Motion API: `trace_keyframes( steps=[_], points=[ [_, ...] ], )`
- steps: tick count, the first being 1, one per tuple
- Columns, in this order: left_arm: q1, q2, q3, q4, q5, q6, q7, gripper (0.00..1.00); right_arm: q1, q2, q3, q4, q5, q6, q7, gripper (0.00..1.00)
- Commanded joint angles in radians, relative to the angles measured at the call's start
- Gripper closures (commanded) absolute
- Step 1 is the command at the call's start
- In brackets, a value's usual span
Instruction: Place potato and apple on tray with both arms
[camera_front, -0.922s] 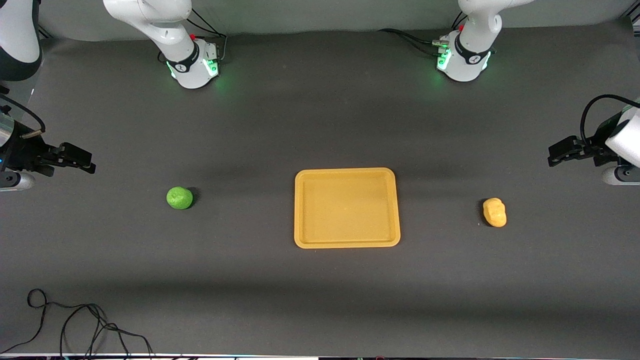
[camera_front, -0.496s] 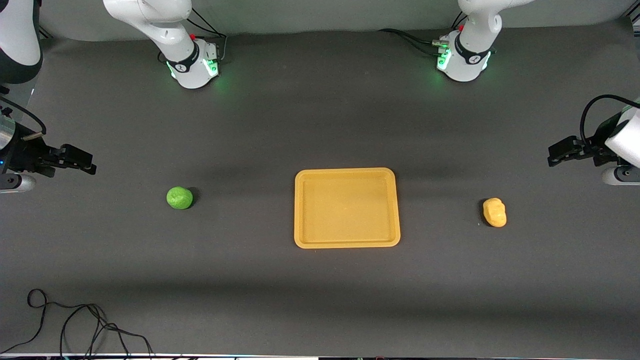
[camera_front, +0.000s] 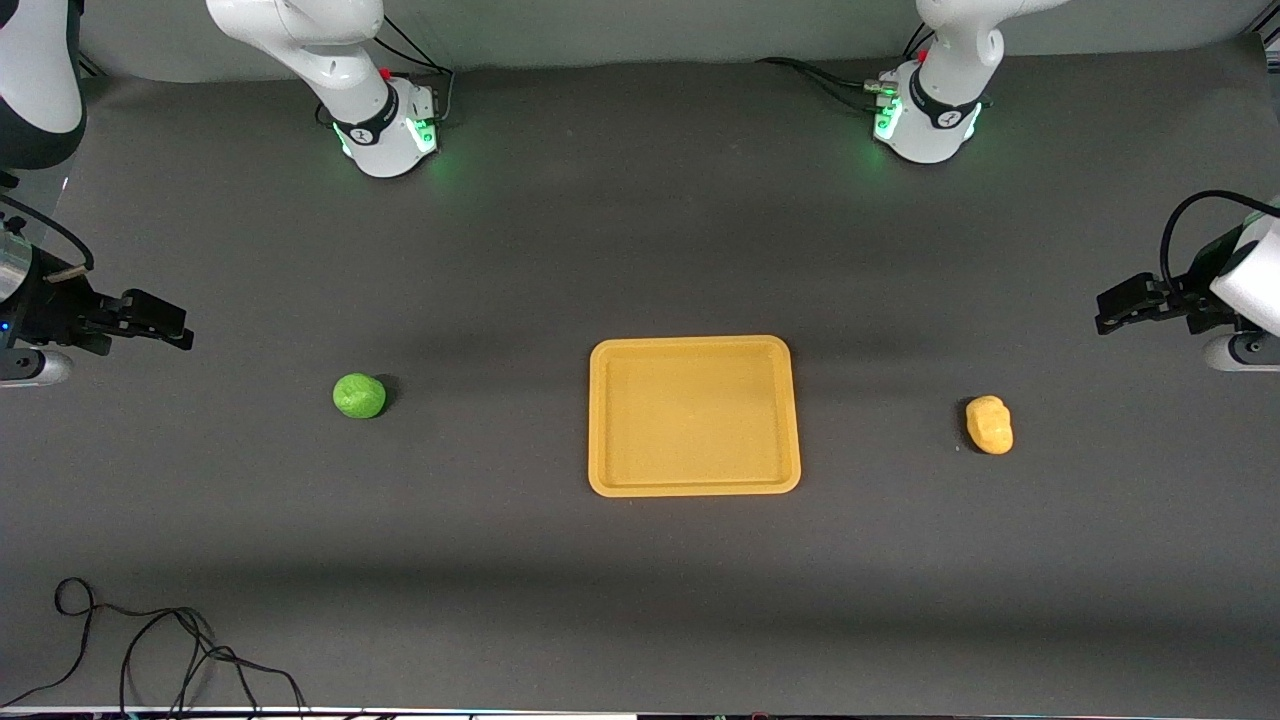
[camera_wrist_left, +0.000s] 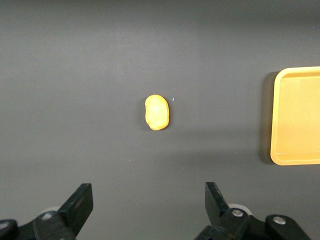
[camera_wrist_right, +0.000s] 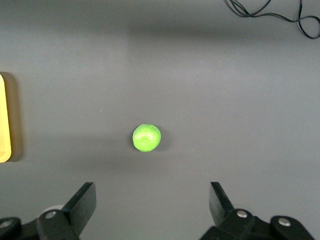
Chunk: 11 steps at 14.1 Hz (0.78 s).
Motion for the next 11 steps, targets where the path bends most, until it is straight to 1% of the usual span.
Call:
trace_keyframes(
  steps=[1,3,5,7,8,10,11],
  points=[
    [0.001,0.016,-0.001,0.000,0.022,0.029,0.011,0.00,0.000,0.010,0.008,0.012,-0.011,-0.001,0.015,0.00],
    [0.002,0.064,0.001,-0.006,0.038,0.086,0.011,0.00,-0.002,0.016,0.008,0.013,-0.011,0.002,0.014,0.00],
    [0.028,0.144,0.001,-0.035,0.056,0.191,0.012,0.00,-0.002,0.021,0.008,0.013,-0.010,0.005,0.015,0.00],
    [0.036,0.225,0.004,-0.095,0.059,0.322,0.011,0.00,0.004,0.019,0.014,0.013,-0.007,0.000,0.015,0.00],
    [0.062,0.256,0.003,-0.129,0.064,0.389,0.011,0.00,0.019,0.021,0.016,0.018,-0.010,0.002,0.015,0.00],
    [0.079,0.286,0.003,-0.210,0.070,0.533,0.012,0.00,0.020,0.022,0.011,0.017,-0.010,0.006,0.014,0.00],
    [0.075,0.302,0.003,-0.233,0.070,0.566,0.011,0.00,0.018,0.024,0.006,0.012,-0.005,0.005,0.005,0.00]
  ],
)
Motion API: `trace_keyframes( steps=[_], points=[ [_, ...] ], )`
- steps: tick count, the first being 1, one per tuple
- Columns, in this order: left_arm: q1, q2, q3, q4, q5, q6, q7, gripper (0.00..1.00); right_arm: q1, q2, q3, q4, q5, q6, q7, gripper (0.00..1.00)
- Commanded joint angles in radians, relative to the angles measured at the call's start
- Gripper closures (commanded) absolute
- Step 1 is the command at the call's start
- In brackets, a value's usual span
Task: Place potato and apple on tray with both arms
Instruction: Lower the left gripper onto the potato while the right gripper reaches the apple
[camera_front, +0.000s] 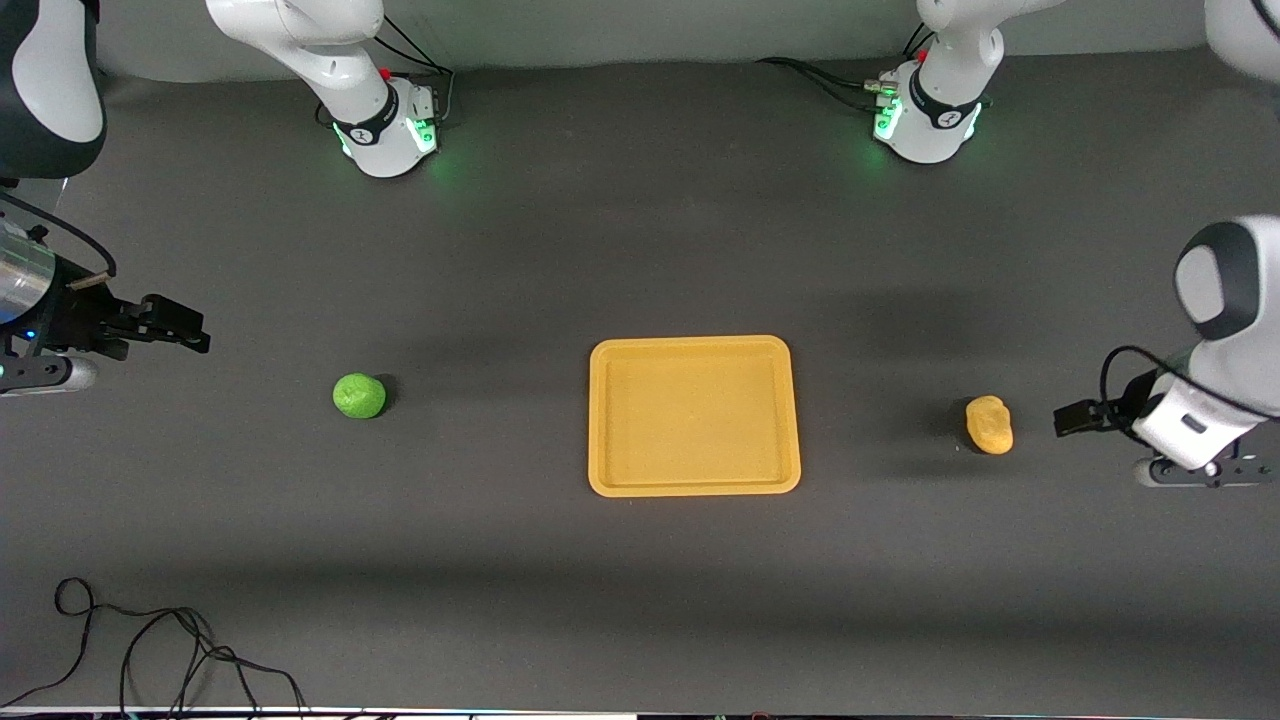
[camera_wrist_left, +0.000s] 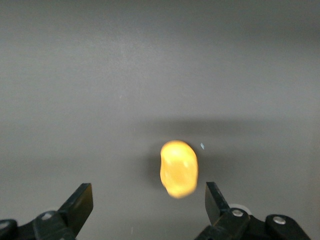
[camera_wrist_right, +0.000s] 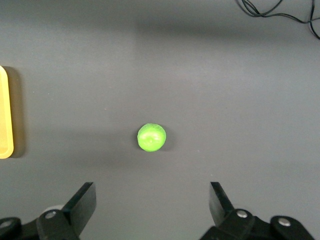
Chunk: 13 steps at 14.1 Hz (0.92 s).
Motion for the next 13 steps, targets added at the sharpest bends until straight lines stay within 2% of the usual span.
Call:
trace_keyframes(
  steps=[1,5,10,13],
  points=[
    [-0.006,0.011,-0.009,-0.073,0.011,0.081,0.008,0.00,-0.004,0.016,-0.005,0.010,-0.002,0.002,0.000,0.00],
    [-0.029,0.072,-0.009,-0.090,0.034,0.105,0.000,0.00,0.008,0.092,-0.003,0.006,0.004,0.041,-0.011,0.00],
    [-0.038,0.101,-0.009,-0.148,0.034,0.203,-0.008,0.00,0.031,0.120,0.001,-0.181,0.035,0.314,-0.010,0.00],
    [-0.038,0.129,-0.009,-0.154,0.035,0.223,-0.008,0.00,0.083,0.206,-0.002,-0.235,0.033,0.393,0.003,0.00]
  ],
)
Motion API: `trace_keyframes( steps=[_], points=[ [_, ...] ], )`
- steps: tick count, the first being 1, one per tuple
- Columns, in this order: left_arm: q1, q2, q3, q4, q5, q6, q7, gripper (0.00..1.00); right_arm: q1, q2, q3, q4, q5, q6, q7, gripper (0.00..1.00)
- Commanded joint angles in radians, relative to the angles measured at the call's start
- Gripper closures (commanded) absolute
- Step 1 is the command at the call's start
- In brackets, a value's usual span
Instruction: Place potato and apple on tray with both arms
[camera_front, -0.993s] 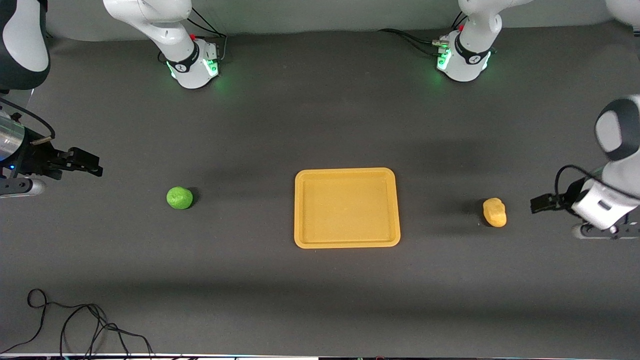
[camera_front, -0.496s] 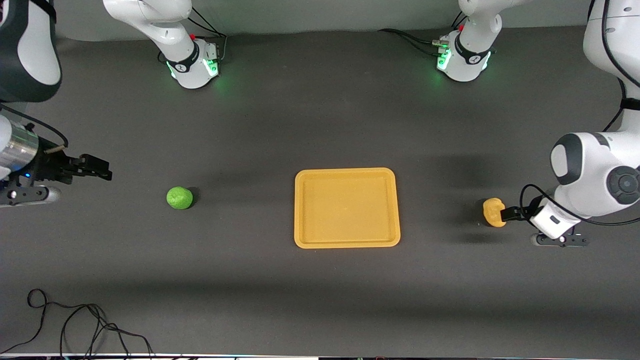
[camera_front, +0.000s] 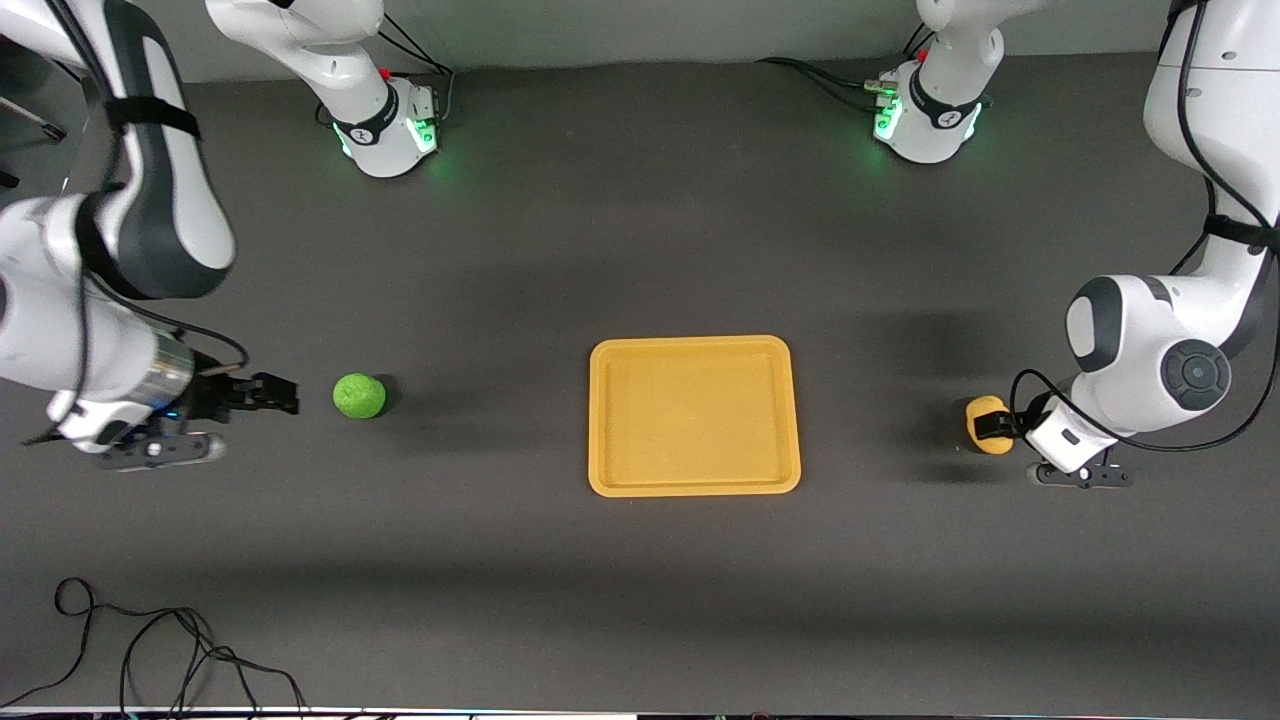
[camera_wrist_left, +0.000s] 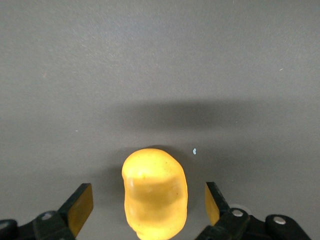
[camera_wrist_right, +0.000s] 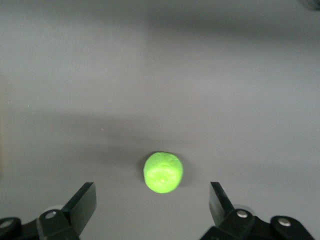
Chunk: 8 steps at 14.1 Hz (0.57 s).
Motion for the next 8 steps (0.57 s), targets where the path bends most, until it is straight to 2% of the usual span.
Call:
trace_keyframes(
  steps=[1,3,6,7,8],
  points=[
    [-0.013,0.015,0.006,-0.017,0.017,0.025,-0.010,0.00,0.036,0.080,-0.007,-0.069,0.015,0.119,0.002,0.00],
    [-0.022,0.015,0.006,-0.019,0.017,0.024,-0.010,0.02,0.036,0.129,-0.010,-0.140,0.004,0.269,-0.001,0.00],
    [-0.022,0.013,0.007,-0.023,0.023,0.021,-0.012,0.47,0.039,0.154,-0.010,-0.214,0.004,0.383,0.000,0.00],
    [-0.022,0.009,0.006,-0.025,0.037,0.011,-0.012,0.57,0.038,0.167,-0.010,-0.212,0.002,0.385,0.000,0.00],
    [-0.024,0.004,0.006,-0.025,0.038,0.004,-0.013,0.61,0.038,0.175,-0.012,-0.212,-0.005,0.385,0.000,0.00]
  ],
)
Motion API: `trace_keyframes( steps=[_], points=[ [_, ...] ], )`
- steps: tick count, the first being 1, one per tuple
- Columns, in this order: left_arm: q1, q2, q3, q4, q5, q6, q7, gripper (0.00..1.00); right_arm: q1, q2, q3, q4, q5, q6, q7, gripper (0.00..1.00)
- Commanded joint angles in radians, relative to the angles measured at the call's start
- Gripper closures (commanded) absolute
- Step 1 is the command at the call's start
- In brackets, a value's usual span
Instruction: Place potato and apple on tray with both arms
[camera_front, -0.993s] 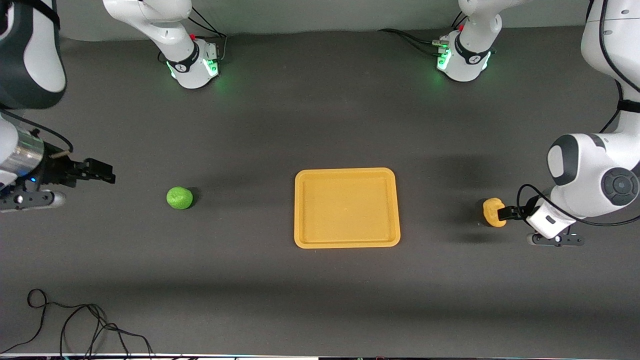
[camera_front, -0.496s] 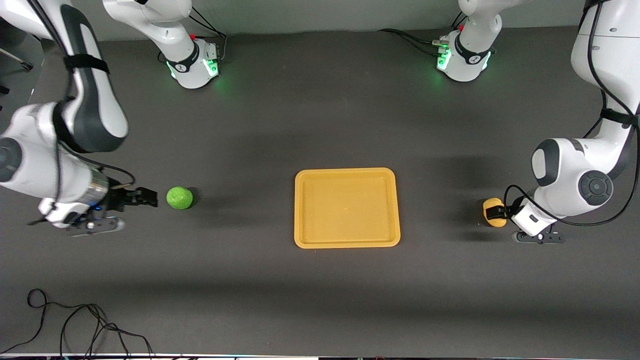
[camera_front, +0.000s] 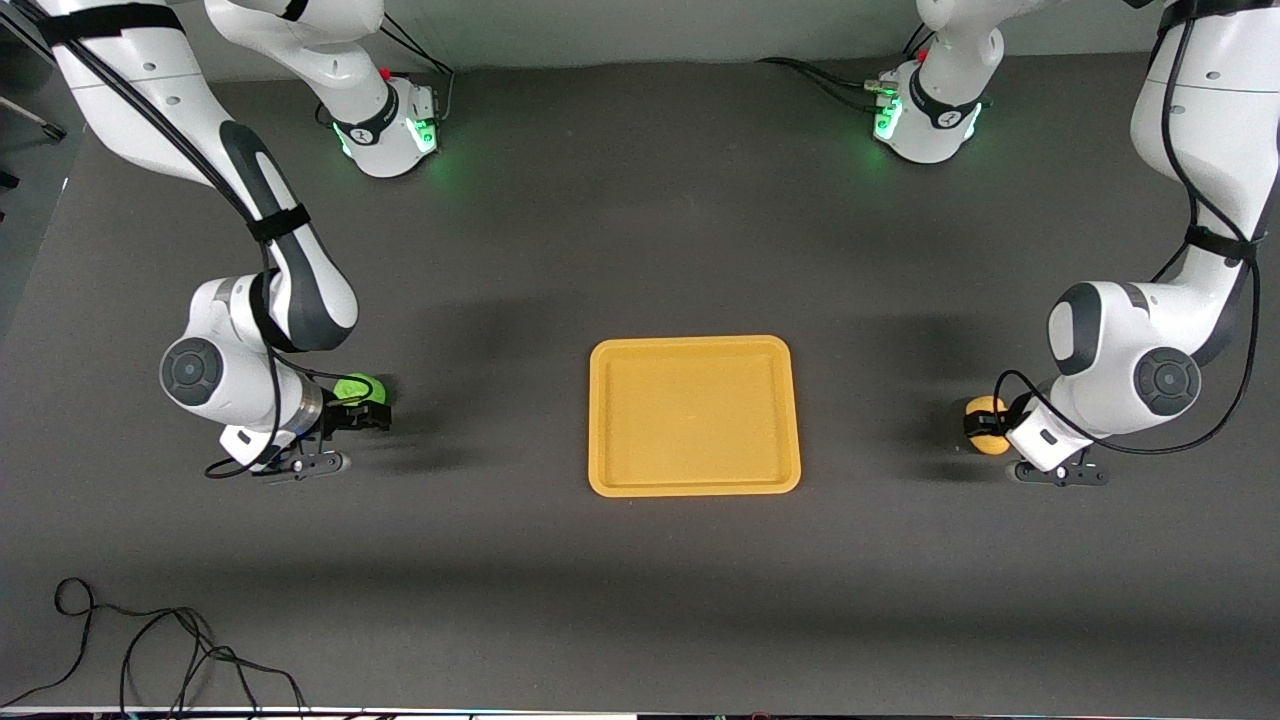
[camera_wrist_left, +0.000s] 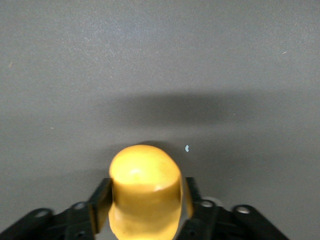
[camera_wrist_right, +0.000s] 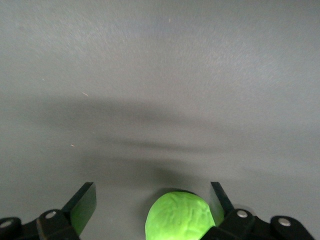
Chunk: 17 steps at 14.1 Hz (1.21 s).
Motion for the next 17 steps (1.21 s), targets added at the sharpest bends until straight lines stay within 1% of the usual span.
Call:
trace_keyframes(
  steps=[1,3,5,7,8,9,10,12,13,14,15,17],
  points=[
    [-0.011,-0.035,0.006,-0.017,0.023,-0.021,-0.017,0.64,0.003,-0.003,-0.005,-0.015,-0.030,0.010,-0.001,0.00],
    [-0.024,-0.087,0.002,-0.011,0.023,-0.110,-0.028,0.70,0.004,-0.004,-0.005,-0.048,-0.061,0.004,-0.001,0.00],
    [-0.028,-0.163,-0.009,-0.005,0.003,-0.188,-0.059,0.72,0.004,-0.015,-0.005,-0.059,-0.067,-0.018,-0.003,0.00],
    [-0.056,-0.226,-0.070,0.002,-0.039,-0.262,-0.164,0.72,0.004,-0.012,-0.005,-0.059,-0.067,-0.024,-0.003,0.00],
    [-0.073,-0.237,-0.113,0.012,-0.046,-0.286,-0.241,0.72,0.004,-0.007,-0.005,-0.061,-0.081,-0.024,-0.003,0.00],
    [-0.099,-0.236,-0.153,0.023,-0.046,-0.293,-0.328,0.72,0.004,-0.004,-0.005,-0.065,-0.126,-0.024,0.000,0.00],
    [-0.132,-0.227,-0.175,0.035,-0.046,-0.284,-0.397,0.72,0.003,0.001,-0.005,-0.068,-0.172,-0.024,0.000,0.00],
    [-0.232,-0.198,-0.176,0.077,-0.037,-0.274,-0.515,0.72,0.003,0.007,-0.005,-0.073,-0.185,-0.024,0.000,0.00],
    [-0.263,-0.176,-0.178,0.101,-0.030,-0.274,-0.557,0.72,0.003,0.011,-0.005,-0.073,-0.185,-0.024,0.002,0.00],
    [-0.295,-0.152,-0.176,0.124,-0.029,-0.273,-0.583,0.72,0.003,0.013,-0.005,-0.073,-0.184,-0.024,0.002,0.09],
    [-0.332,-0.106,-0.175,0.152,-0.024,-0.271,-0.609,0.72,0.001,0.016,-0.005,-0.073,-0.184,-0.024,0.010,0.21],
    [-0.387,-0.020,-0.172,0.193,0.040,-0.238,-0.719,0.72,0.001,0.027,-0.003,-0.070,-0.180,-0.024,0.033,0.48]
  ],
)
